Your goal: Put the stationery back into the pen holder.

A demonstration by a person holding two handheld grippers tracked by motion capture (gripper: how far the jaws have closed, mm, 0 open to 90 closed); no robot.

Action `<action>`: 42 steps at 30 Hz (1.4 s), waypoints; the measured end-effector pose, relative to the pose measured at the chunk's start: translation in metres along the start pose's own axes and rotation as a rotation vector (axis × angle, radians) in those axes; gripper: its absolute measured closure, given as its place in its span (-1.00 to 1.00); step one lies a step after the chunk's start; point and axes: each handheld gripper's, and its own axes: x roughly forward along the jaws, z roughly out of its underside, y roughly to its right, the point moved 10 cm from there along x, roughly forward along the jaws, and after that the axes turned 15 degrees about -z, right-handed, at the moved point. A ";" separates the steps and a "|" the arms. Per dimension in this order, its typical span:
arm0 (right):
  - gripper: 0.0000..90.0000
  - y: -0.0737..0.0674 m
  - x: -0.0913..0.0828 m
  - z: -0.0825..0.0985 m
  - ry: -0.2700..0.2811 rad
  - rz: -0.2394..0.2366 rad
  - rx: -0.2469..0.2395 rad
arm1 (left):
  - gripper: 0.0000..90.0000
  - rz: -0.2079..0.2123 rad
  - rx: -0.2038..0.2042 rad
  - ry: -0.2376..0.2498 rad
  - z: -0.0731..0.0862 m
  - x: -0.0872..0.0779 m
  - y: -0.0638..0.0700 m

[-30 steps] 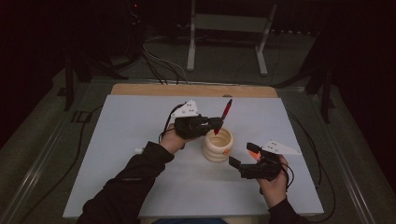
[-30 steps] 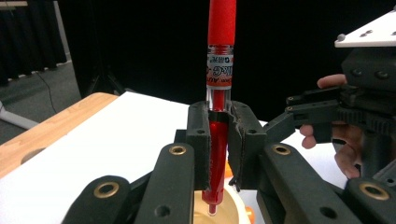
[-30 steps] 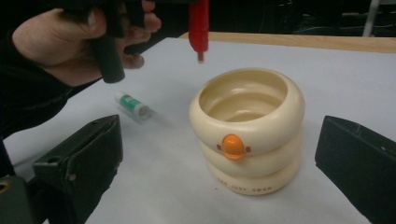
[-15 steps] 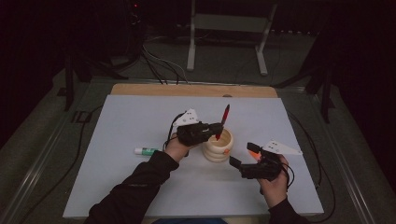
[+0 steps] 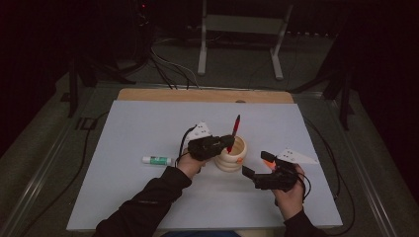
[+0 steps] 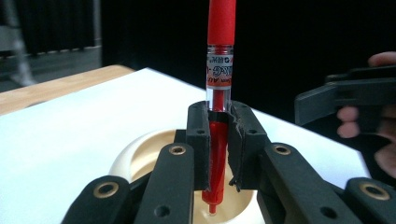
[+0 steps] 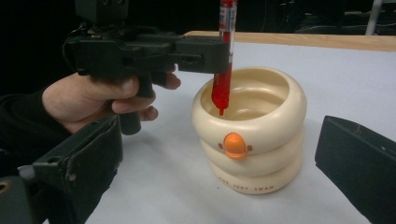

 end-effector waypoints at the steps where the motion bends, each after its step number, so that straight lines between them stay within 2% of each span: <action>1: -0.99 0.000 0.000 0.000 -0.001 0.000 0.001 | 0.78 -0.006 0.005 -0.006 0.001 0.000 0.000; 2: -0.99 0.000 0.000 0.000 -0.001 -0.002 0.003 | 0.78 -0.021 0.006 -0.009 0.002 0.001 0.000; 8: -0.99 0.000 0.000 0.001 -0.002 -0.003 0.003 | 0.78 -0.037 -0.010 -0.034 0.005 0.003 0.000; 13: -0.99 0.001 0.000 0.000 0.002 -0.003 0.006 | 0.76 -0.058 -0.018 -0.032 0.005 0.005 -0.002; 14: -0.99 0.000 0.000 0.000 0.003 -0.004 0.007 | 0.72 -0.055 -0.027 -0.029 0.003 0.005 -0.002; 15: -0.99 0.000 -0.001 0.000 0.003 -0.003 0.005 | 0.58 -0.058 -0.033 -0.025 0.002 0.004 -0.003; 18: -0.99 0.000 -0.001 0.000 0.003 -0.004 0.003 | 0.33 -0.066 -0.052 -0.015 -0.004 0.002 -0.005; 24: -0.99 0.000 -0.001 -0.001 0.007 -0.003 0.005 | -0.21 -0.082 -0.039 -0.016 -0.014 -0.006 -0.007; 27: -0.99 -0.001 -0.001 -0.002 0.009 -0.005 0.003 | -0.41 -0.091 -0.028 -0.027 -0.019 -0.010 -0.008; 31: -0.99 0.000 -0.002 -0.002 0.009 -0.002 0.004 | -0.58 -0.092 0.003 -0.033 -0.024 -0.017 -0.008; 33: -0.99 0.000 -0.002 -0.002 0.010 -0.003 0.003 | -0.65 -0.107 0.018 -0.037 -0.026 -0.021 -0.010; 40: -0.99 0.001 -0.005 -0.004 0.017 -0.002 0.005 | -0.96 -0.081 0.030 -0.049 -0.032 -0.037 -0.015; 42: -0.99 0.002 -0.007 -0.006 0.019 0.004 0.002 | -0.96 -0.083 0.035 -0.045 -0.032 -0.042 -0.018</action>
